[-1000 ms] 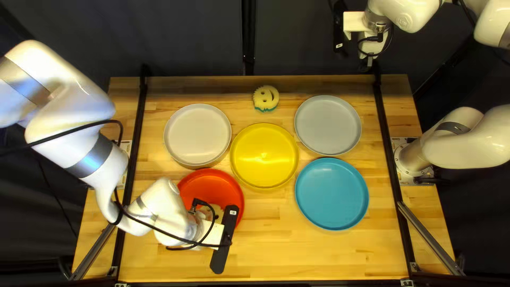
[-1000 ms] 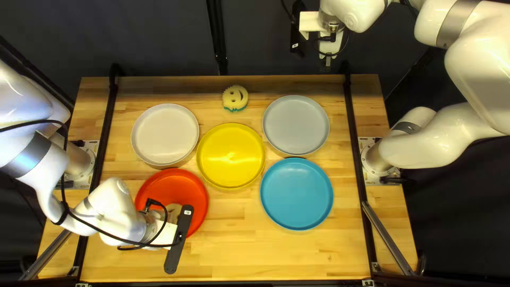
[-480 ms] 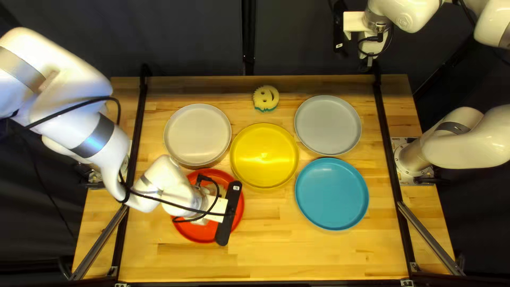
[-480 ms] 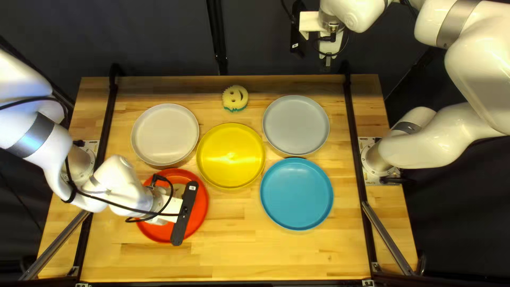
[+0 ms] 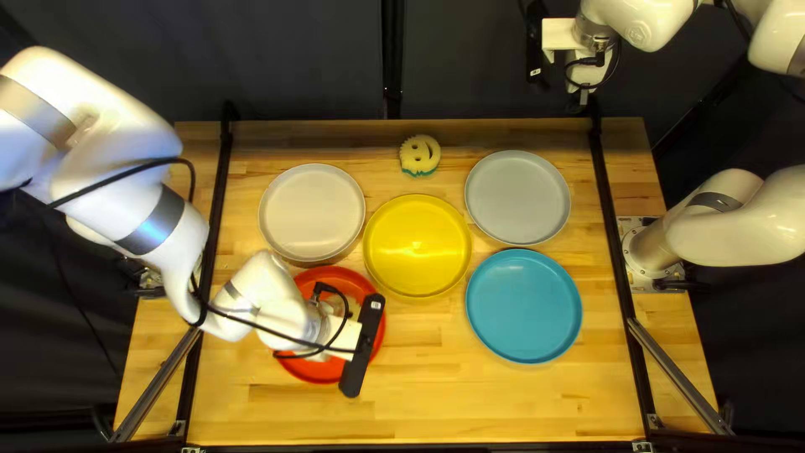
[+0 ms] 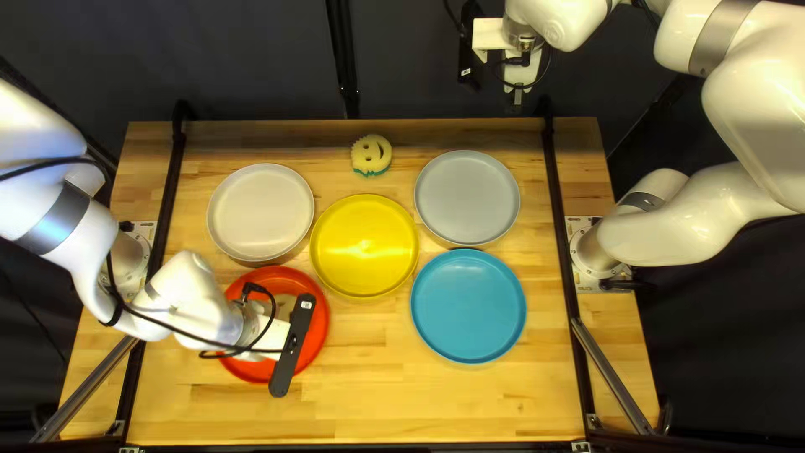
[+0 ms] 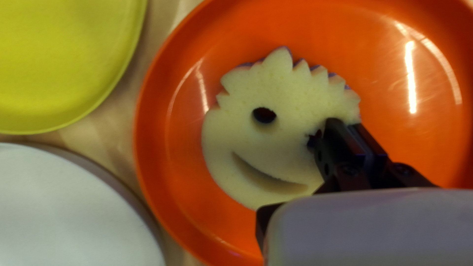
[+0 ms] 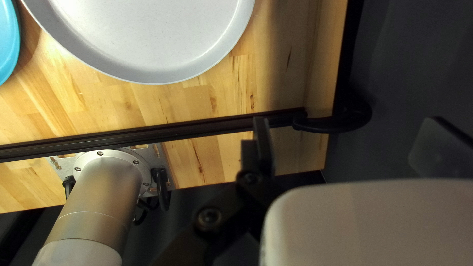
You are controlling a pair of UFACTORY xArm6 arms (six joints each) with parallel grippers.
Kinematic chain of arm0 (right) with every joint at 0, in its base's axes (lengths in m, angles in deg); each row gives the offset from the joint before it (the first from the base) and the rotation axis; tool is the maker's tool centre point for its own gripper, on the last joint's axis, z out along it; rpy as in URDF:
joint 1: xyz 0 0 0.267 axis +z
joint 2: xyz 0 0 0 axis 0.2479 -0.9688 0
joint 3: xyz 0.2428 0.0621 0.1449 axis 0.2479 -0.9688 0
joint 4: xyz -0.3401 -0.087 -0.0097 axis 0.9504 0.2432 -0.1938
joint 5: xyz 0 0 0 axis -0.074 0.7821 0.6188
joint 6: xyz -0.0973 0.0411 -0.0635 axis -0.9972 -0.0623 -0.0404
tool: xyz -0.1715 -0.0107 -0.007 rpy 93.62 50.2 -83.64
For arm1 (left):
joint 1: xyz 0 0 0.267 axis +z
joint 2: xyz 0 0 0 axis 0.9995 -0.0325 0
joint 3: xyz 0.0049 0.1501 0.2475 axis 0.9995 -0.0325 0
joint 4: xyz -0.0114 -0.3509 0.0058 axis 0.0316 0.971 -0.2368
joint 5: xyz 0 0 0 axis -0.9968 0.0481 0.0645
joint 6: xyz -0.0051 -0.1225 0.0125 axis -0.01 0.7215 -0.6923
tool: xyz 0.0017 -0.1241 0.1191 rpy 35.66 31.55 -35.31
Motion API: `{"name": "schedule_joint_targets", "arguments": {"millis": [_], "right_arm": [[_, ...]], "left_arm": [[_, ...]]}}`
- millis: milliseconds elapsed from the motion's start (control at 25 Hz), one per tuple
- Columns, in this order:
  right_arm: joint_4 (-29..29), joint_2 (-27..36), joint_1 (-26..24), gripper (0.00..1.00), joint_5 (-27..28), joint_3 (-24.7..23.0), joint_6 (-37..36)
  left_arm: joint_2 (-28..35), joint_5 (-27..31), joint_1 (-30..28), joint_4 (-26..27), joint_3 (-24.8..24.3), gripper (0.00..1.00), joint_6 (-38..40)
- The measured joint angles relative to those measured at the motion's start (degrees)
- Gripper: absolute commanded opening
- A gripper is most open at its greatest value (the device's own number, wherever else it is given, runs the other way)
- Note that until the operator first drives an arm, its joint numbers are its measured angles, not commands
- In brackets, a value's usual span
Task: Pick up sponge and scrub the plate
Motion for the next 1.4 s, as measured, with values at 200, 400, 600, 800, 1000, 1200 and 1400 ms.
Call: {"name": "schedule_joint_targets", "arguments": {"millis": [200,400,600,800,1000,1200,1400], "right_arm": [[0.0,0.0,0.0,1.00,0.0,0.0,0.0],[0.0,0.0,0.0,1.00,0.0,0.0,0.0],[0.0,0.0,0.0,1.00,0.0,0.0,0.0],[0.0,0.0,0.0,1.00,0.0,0.0,0.0],[0.0,0.0,0.0,1.00,0.0,0.0,0.0],[0.0,0.0,0.0,1.00,0.0,0.0,0.0],[0.0,0.0,0.0,1.00,0.0,0.0,0.0]], "left_arm": [[-1.0,1.0,-1.3,0.1,1.5,0.00,0.7],[-0.9,-0.4,2.1,-0.3,0.6,0.00,-2.1],[-1.3,-2.6,6.9,-0.3,-0.2,0.00,-6.6],[-1.2,-4.0,9.9,0.2,-0.8,0.00,-10.1],[-0.8,-3.6,7.8,0.4,-1.0,0.00,-8.4],[-0.7,-2.4,3.4,0.9,-0.7,0.00,-4.6],[0.6,-0.8,-1.1,1.5,-1.4,0.00,-0.1]]}}
